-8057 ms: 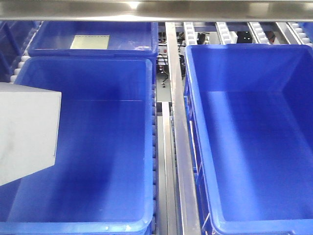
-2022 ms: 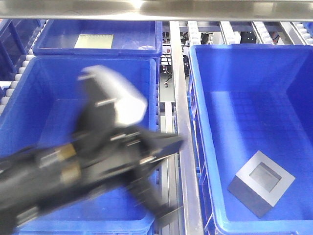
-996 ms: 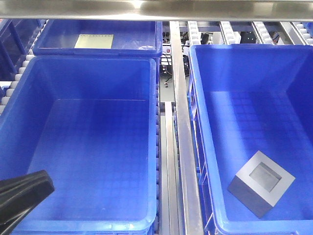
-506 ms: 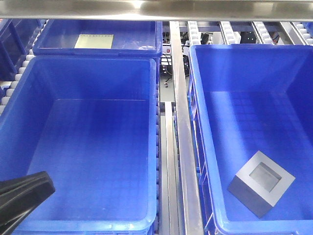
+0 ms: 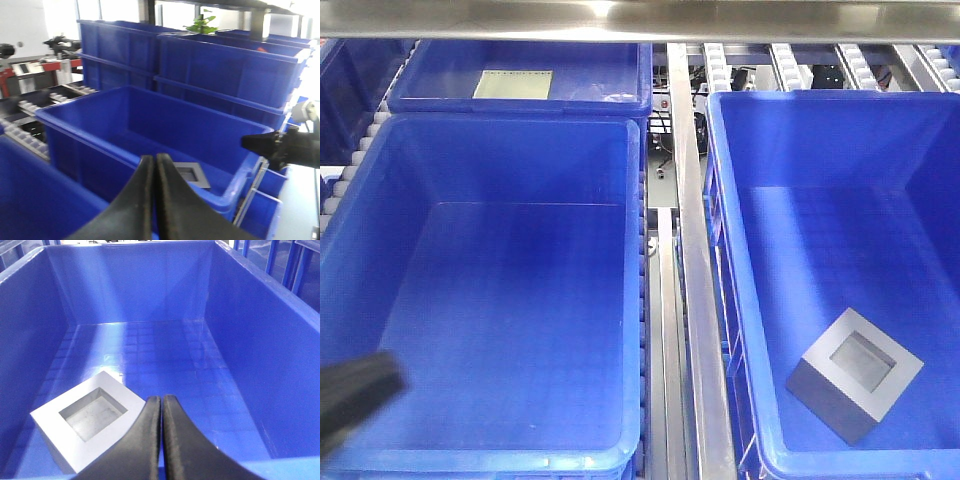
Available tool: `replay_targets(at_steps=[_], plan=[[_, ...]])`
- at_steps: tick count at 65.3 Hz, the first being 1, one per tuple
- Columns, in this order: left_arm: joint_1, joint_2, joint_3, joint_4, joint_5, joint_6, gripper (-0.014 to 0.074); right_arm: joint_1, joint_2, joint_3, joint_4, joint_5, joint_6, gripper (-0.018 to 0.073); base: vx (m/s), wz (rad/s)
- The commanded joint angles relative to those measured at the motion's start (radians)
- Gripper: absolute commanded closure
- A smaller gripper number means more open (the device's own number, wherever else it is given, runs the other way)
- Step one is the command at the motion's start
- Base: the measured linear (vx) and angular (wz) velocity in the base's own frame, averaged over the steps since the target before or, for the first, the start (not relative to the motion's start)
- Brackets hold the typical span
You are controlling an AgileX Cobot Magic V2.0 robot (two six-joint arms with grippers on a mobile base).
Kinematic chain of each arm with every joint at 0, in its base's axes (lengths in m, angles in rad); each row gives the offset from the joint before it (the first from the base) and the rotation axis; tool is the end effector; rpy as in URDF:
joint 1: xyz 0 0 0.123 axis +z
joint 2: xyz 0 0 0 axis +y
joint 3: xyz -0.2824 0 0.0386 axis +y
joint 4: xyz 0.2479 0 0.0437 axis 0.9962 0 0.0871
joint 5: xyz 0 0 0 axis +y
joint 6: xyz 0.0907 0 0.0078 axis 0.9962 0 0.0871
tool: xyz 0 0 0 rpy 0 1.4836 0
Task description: Sort gray base to blue bin
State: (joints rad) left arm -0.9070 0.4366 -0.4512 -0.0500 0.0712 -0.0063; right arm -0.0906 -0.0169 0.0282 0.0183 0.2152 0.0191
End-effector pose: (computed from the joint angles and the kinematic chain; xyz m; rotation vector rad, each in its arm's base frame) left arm 0.0605 -0.0779 0.3274 0.6591 1.4477 -0.7623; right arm 0.0553 -0.0047 0.1850 0.1061 1.7069 -0.0365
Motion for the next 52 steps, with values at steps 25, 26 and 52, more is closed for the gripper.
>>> replay_targets(at_steps=[25,26,52], plan=[[0.545,-0.384,-0.025,0.034,0.235,0.006,0.0604,0.0,-0.002,0.002,-0.006,-0.068,-0.007,0.0564,0.0,0.0],[0.563,-0.395,-0.025,0.04,0.239,0.006,0.0604,0.0,-0.002,0.002,-0.006,-0.068,-0.007,0.0564,0.0,0.0],[0.965,-0.464,0.007,0.092,0.248,0.001,0.0604,0.0,-0.002,0.002,-0.006,-0.068,-0.007,0.0564,0.0,0.0]])
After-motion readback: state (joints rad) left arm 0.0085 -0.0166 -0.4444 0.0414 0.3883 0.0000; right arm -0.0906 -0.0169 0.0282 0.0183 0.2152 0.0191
